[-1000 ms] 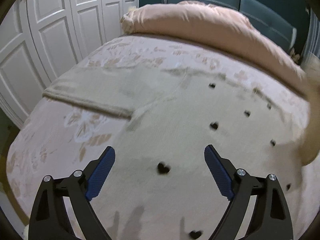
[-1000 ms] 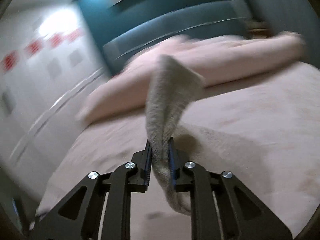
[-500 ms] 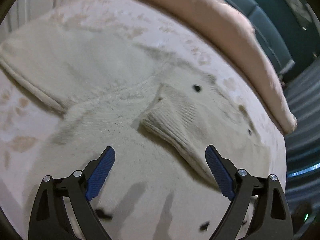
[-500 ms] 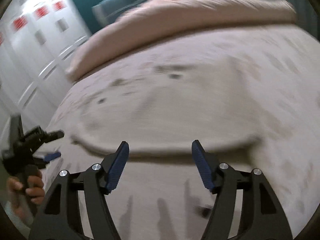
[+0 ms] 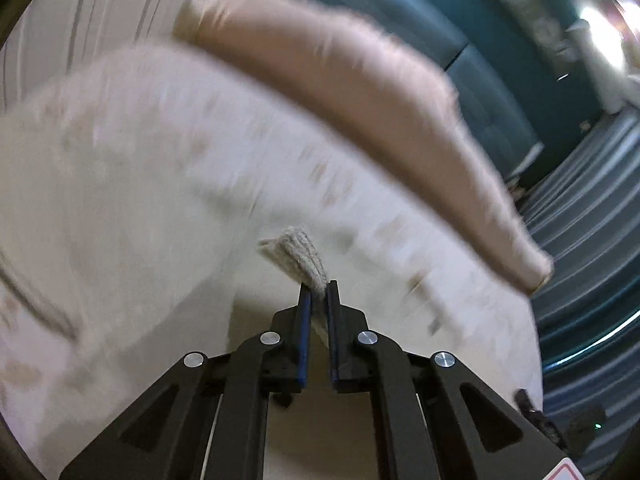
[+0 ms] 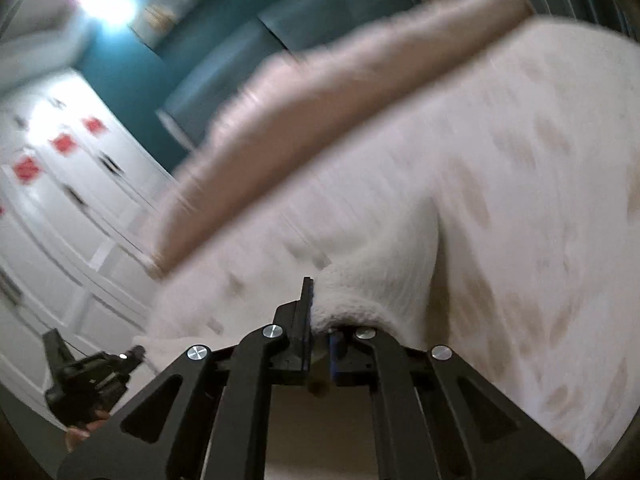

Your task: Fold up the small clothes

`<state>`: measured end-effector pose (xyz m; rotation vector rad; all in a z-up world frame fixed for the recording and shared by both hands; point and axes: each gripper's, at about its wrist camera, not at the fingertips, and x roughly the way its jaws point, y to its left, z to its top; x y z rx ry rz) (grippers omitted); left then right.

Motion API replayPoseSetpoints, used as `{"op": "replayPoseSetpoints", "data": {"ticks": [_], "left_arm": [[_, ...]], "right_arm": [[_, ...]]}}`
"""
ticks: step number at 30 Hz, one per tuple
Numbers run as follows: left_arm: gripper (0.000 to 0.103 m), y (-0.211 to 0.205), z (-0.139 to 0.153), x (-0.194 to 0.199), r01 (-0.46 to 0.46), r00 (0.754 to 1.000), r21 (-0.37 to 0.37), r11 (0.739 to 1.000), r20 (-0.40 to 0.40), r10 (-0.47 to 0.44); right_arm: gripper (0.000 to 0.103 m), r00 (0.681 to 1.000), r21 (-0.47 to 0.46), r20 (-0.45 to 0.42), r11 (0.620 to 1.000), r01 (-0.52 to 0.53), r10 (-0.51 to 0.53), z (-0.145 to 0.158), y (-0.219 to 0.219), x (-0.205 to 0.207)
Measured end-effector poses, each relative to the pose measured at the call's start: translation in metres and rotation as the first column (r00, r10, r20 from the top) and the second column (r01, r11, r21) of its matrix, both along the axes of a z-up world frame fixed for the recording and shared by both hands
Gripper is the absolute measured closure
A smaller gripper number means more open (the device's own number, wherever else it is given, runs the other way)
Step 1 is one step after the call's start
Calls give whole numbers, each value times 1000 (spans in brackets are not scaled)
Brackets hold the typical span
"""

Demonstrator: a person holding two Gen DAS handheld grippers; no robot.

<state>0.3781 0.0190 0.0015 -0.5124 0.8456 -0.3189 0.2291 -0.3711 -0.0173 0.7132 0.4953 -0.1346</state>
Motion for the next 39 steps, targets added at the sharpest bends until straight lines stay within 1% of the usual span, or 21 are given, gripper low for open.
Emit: {"op": "replayPoseSetpoints", "data": {"ticks": [1, 2, 3, 4, 6, 7, 8, 9, 12, 15, 16, 18, 20, 22, 25, 26, 30, 32, 34, 38, 39], "left_arm": [[98, 1, 4, -1, -5, 1000, 12, 1000, 20, 4], [98, 1, 2, -3, -6, 1000, 34, 999, 28, 5], [98, -1, -6, -3, -4, 1000, 70, 998, 20, 2], [98, -7, -31, 1, 6, 999, 126, 992, -37, -1], [98, -12, -77, 5, 34, 986, 180, 983, -164, -4], [98, -13, -97, 3, 37, 977, 193, 980, -215, 6], [96, -11, -105, -2, 26, 980, 191, 981, -200, 13], [95, -11, -104, -5, 20, 984, 198, 980, -177, 15], [94, -13, -104, -4, 21, 985, 210, 978, -174, 16], [91, -15, -105, -3, 26, 986, 231, 973, -164, 12], [91, -15, -106, -5, 28, 987, 239, 971, -158, 11], [90, -17, -106, -9, 31, 989, 261, 965, -148, 9], [90, -19, -106, -13, 33, 990, 289, 957, -141, 9], [90, -22, -105, -14, 33, 990, 313, 949, -139, 11], [90, -26, -105, -13, 43, 991, 349, 936, -135, 5], [90, -27, -105, -13, 48, 991, 360, 932, -133, 0], [90, -28, -106, -14, 60, 992, 376, 925, -123, -14], [90, -28, -106, -14, 57, 993, 379, 923, -119, -13], [90, -29, -106, -14, 54, 993, 385, 921, -118, -9], [90, -31, -106, -15, 59, 993, 392, 918, -115, -14], [90, -31, -106, -15, 60, 993, 394, 917, -113, -16]], "right_arm": [[98, 999, -15, 32, 1000, 10, -10, 3, -3, -5], [98, 1000, -40, -8, 999, 19, -19, -7, -6, -4], [98, 993, -56, -114, 998, 18, -24, -31, -12, 4], [98, 973, -47, -230, 999, 23, -33, -58, -17, 13], [98, 935, -11, -353, 1000, 28, -30, -95, -22, 17], [98, 944, -9, -329, 1000, 24, -26, -98, -20, 11], [98, 945, -19, -325, 1000, 19, -24, -94, -17, 9], [97, 945, -13, -328, 1000, 14, -17, -90, -16, 7], [94, 930, -17, -365, 1000, 22, -27, -87, -16, -5], [91, 926, -70, -361, 994, 89, -108, -74, -14, -30], [91, 929, -120, -342, 987, 107, -143, -62, -8, -35], [91, 941, -161, -317, 985, 68, -117, -51, 3, -28], [91, 951, -234, -305, 972, -26, -48, -39, 25, -4], [92, 940, -303, -340, 946, -113, 4, -47, 42, 23], [95, 876, -331, -483, 930, -163, -19, -90, 39, 48], [95, 880, -334, -475, 928, -163, -16, -92, 37, 47], [91, 923, -337, -382, 937, -92, -47, -59, 33, 30], [91, 906, -356, -416, 931, -84, -78, -68, 29, 31], [95, 867, -367, -489, 924, -110, -91, -94, 23, 36], [93, 904, -386, -418, 919, -84, -92, -71, 29, 29], [93, 904, -396, -413, 916, -71, -108, -71, 29, 26]]}}
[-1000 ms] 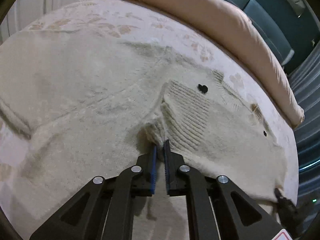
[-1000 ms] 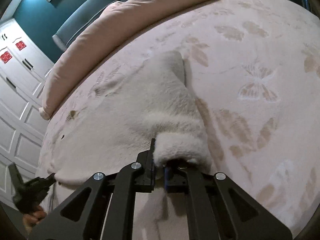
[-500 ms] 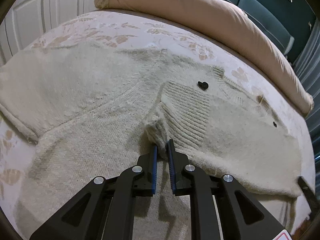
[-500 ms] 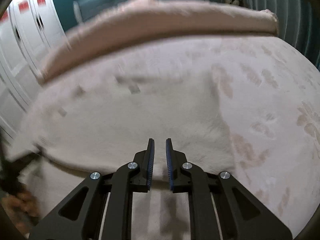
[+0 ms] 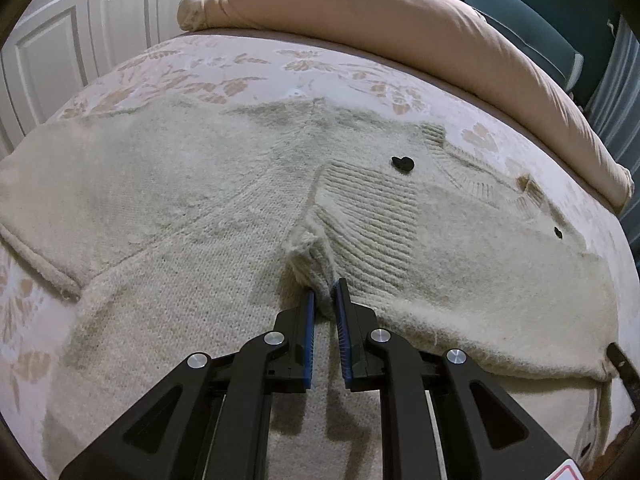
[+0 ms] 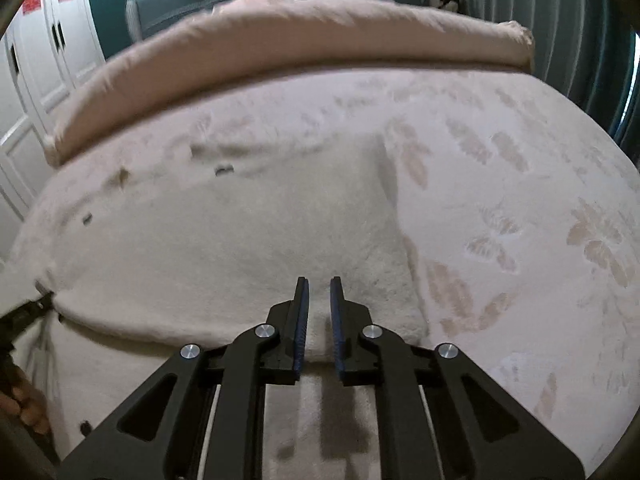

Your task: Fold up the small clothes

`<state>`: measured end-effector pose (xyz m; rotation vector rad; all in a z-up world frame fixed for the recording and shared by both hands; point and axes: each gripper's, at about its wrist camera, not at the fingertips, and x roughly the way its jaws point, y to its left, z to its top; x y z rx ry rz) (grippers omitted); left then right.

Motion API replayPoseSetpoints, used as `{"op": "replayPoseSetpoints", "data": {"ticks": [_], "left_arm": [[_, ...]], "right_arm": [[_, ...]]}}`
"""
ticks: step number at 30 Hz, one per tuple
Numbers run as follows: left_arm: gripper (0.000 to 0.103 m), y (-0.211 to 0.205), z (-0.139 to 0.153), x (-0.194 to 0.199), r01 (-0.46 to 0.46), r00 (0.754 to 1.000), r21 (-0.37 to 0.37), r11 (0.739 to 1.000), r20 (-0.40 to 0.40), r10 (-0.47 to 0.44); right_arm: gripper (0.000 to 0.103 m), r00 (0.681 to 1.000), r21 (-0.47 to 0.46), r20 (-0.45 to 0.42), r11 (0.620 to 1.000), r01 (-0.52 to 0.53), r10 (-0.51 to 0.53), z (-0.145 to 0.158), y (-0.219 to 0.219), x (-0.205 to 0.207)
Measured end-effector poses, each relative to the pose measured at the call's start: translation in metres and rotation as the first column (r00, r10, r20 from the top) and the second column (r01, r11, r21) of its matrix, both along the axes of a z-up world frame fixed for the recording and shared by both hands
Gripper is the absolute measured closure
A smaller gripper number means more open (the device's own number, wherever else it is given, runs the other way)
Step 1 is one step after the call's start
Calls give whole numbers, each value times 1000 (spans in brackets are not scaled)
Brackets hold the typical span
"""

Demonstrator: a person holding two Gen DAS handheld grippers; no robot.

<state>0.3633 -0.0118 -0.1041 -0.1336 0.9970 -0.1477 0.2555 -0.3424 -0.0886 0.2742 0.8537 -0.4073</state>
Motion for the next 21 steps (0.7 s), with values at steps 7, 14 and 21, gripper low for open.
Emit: {"op": "replayPoseSetpoints", "data": {"ticks": [7, 14, 21], "left_arm": [[85, 18, 21, -12, -49, 998, -17, 999, 37, 49], [58, 187, 44, -5, -348, 936, -67, 935, 38, 351], [58, 383, 18, 27, -662, 750, -113, 741, -105, 653]], "right_arm": [[86, 1000, -90, -30, 996, -5, 2, -12, 12, -7], [76, 1000, -57, 13, 998, -1, 1, -26, 16, -23], [74, 1000, -88, 12, 996, 1, 1, -30, 20, -19]]}}
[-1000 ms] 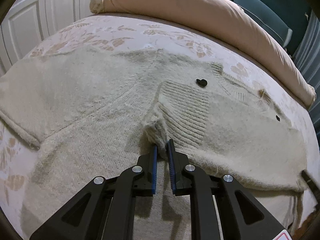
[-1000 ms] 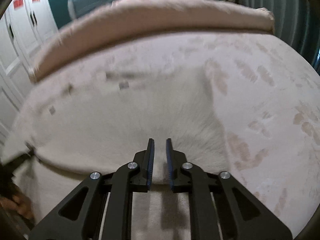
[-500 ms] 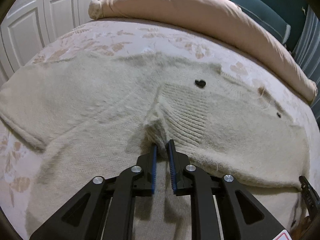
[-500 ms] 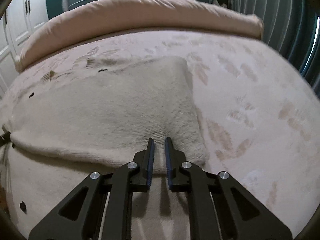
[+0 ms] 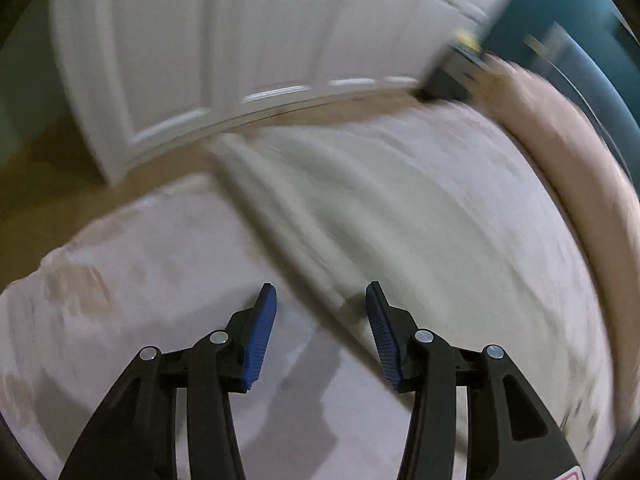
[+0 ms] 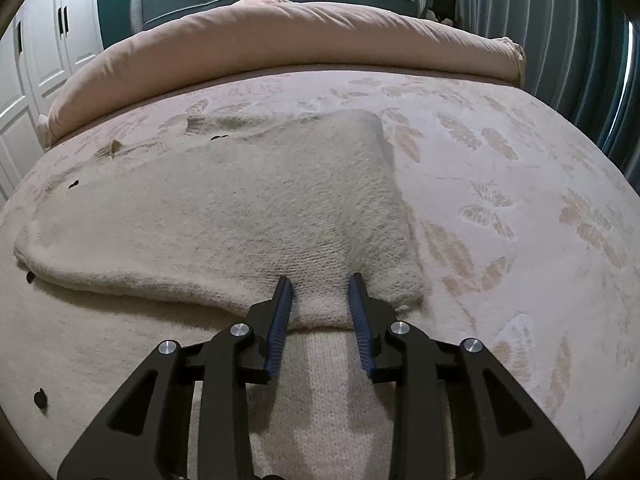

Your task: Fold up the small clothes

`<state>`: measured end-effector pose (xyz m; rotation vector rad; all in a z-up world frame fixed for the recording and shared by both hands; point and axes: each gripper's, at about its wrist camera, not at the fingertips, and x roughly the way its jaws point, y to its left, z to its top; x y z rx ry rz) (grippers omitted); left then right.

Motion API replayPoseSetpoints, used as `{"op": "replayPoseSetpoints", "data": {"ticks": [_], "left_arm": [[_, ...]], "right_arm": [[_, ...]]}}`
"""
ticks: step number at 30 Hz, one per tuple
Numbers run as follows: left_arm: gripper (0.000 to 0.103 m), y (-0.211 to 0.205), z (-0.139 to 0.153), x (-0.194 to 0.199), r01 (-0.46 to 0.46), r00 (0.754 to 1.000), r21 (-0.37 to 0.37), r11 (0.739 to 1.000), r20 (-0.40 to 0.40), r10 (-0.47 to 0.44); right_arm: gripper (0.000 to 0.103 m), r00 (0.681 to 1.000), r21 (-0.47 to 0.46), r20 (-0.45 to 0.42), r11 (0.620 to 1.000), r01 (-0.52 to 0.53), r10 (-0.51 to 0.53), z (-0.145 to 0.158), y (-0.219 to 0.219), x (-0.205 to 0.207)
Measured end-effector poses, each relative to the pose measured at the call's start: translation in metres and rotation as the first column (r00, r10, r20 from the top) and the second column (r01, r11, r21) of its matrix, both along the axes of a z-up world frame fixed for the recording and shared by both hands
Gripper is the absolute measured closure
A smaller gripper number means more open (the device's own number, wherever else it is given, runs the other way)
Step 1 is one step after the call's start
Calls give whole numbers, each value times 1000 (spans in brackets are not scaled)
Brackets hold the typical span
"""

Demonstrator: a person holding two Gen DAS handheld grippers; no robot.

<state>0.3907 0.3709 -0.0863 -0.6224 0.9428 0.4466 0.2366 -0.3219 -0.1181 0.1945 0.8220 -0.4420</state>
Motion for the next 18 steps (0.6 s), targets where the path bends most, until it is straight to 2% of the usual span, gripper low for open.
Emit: {"op": "replayPoseSetpoints", "data": {"ticks": [1, 5, 6, 8, 9, 12, 14, 16, 18], "left_arm": [[58, 18, -2, 2, -36, 999, -43, 998, 35, 37], [60, 35, -2, 20, -108, 992, -82, 991, 49, 112], [62, 35, -1, 25, -101, 993, -85, 991, 50, 106], [93, 28, 4, 34, -66, 997, -70, 995, 39, 69], [95, 22, 9, 37, -44, 998, -69, 997, 47, 47], [96, -21, 50, 40, 56, 988, 18, 998, 141, -58], [96, -65, 82, 39, 155, 964, 66, 986, 208, -165], [96, -126, 117, 32, 275, 913, 104, 956, 282, -294], [96, -190, 142, 22, 392, 846, 137, 910, 333, -415]], "right_arm": [[74, 1000, 8, 4, 1000, 0, 0, 0, -1, 0], [74, 1000, 32, 13, 999, 3, -3, -2, -5, -1], [74, 1000, 30, 11, 1000, 3, -4, -2, -4, 0], [74, 1000, 22, 8, 1000, 4, -4, -2, -3, 0], [74, 1000, 21, 8, 1000, 3, -3, -2, -3, 0], [74, 1000, 24, 10, 1000, 3, -3, -2, -3, 0], [74, 1000, 34, 19, 999, 3, -4, -3, -4, 0], [74, 1000, 43, 25, 999, 3, -4, -2, -5, -1], [74, 1000, 50, 30, 999, 3, -5, -2, -6, -2]]}}
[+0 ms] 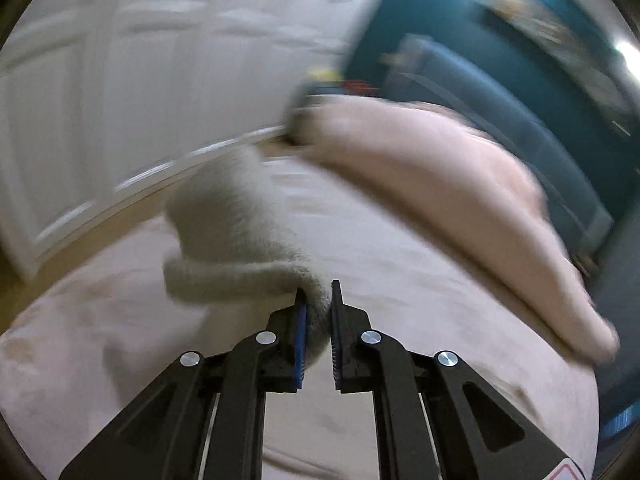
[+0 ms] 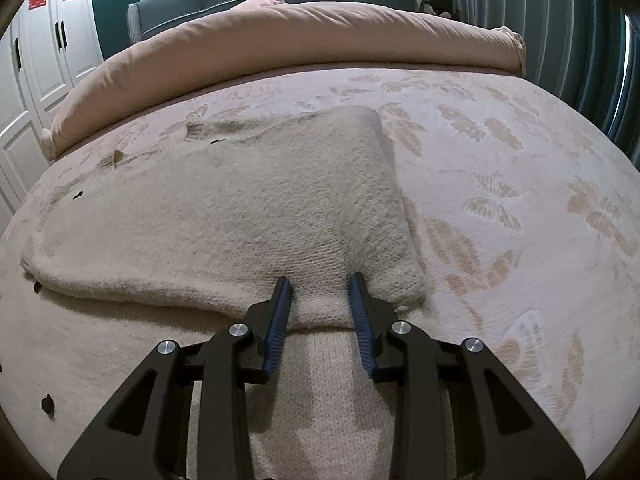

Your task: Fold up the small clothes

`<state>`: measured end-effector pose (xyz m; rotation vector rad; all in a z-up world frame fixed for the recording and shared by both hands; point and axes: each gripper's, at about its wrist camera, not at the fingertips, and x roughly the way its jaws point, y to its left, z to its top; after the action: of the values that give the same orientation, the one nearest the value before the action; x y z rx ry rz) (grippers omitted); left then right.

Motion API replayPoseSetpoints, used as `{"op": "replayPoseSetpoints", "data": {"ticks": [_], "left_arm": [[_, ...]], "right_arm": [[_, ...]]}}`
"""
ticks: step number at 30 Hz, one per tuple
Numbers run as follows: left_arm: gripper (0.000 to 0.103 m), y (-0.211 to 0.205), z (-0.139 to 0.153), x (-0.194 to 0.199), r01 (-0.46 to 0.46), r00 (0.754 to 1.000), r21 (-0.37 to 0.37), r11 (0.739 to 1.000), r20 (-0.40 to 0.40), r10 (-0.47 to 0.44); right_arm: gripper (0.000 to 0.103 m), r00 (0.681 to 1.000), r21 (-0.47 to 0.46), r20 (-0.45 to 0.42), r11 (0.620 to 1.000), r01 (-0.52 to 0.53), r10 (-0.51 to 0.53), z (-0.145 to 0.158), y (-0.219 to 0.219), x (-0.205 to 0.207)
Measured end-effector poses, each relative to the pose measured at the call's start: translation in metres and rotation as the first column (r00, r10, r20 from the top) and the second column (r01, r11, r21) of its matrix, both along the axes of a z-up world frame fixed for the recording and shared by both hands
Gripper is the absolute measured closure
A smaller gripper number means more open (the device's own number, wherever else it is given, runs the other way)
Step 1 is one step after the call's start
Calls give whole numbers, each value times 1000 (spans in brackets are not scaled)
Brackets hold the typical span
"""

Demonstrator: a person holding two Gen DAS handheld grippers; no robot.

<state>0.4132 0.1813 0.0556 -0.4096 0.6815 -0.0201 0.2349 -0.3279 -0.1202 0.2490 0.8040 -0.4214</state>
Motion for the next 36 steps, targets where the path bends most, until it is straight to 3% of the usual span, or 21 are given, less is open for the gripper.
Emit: {"op": "replayPoseSetpoints", "data": {"ticks": [3, 5, 8, 9, 11, 12, 14, 16, 18, 21, 23, 26, 29, 31, 34, 35, 36], "left_arm": [[96, -108, 15, -18, 207, 978, 9, 978, 38, -207], [95, -177, 0, -33, 330, 944, -7, 944, -6, -331], [93, -260, -54, -53, 426, 898, -2, 905, -124, -423], [88, -273, -70, -57, 440, 886, -3, 898, -160, -435], [84, -294, -113, -66, 430, 869, 8, 903, -275, -411], [84, -294, -130, -72, 407, 867, -3, 913, -313, -388], [80, -281, -132, -83, 392, 875, -56, 918, -287, -391], [71, -263, -121, -88, 374, 890, -58, 926, -259, -376], [56, -233, -104, -88, 313, 922, -35, 949, -231, -312], [53, -185, -91, -88, 245, 944, -50, 968, -216, -250], [51, -149, -93, -83, 178, 955, -59, 982, -231, -187], [51, -103, -109, -73, 69, 947, -75, 995, -310, -89], [51, -74, -127, -71, -19, 934, -168, 986, -354, -42], [51, -67, -131, -71, -42, 932, -208, 977, -360, -36], [51, -70, -134, -74, -43, 933, -200, 979, -359, -33], [51, -73, -137, -73, -44, 932, -198, 979, -361, -31], [51, -75, -138, -70, -46, 931, -197, 979, -364, -30]], "right_arm": [[74, 1000, 8, 5, 1000, 0, 0, 0, -1, -1], [74, 1000, 14, 8, 1000, 0, -1, 0, -1, -1], [74, 1000, 25, 15, 1000, 2, -2, 0, -2, -2], [74, 1000, 29, 18, 1000, 1, -2, 0, -3, -2], [73, 1000, 40, 24, 999, 0, -1, 0, -4, -3], [73, 1000, 46, 28, 999, -1, 0, 0, -5, -3], [73, 999, 57, 34, 998, -4, 2, 0, -7, -4], [73, 999, 76, 43, 997, -8, 5, 0, -10, -5], [71, 999, 100, 48, 995, -17, 12, 2, -12, -5], [69, 1000, 109, 28, 994, -14, 11, 10, -12, -5], [57, 1000, 110, 18, 994, 11, -13, 28, -1, -2], [45, 994, 165, 89, 983, -84, 70, 57, 36, 11], [36, 977, 144, 74, 968, -207, 198, 70, 87, 44], [28, 965, 139, 32, 955, -262, 260, 67, 116, 70], [21, 953, 121, -74, 951, -285, 295, 47, 144, 107], [25, 947, 114, -120, 952, -284, 297, 37, 150, 116], [36, 943, 107, -156, 954, -280, 295, 28, 153, 124]]}}
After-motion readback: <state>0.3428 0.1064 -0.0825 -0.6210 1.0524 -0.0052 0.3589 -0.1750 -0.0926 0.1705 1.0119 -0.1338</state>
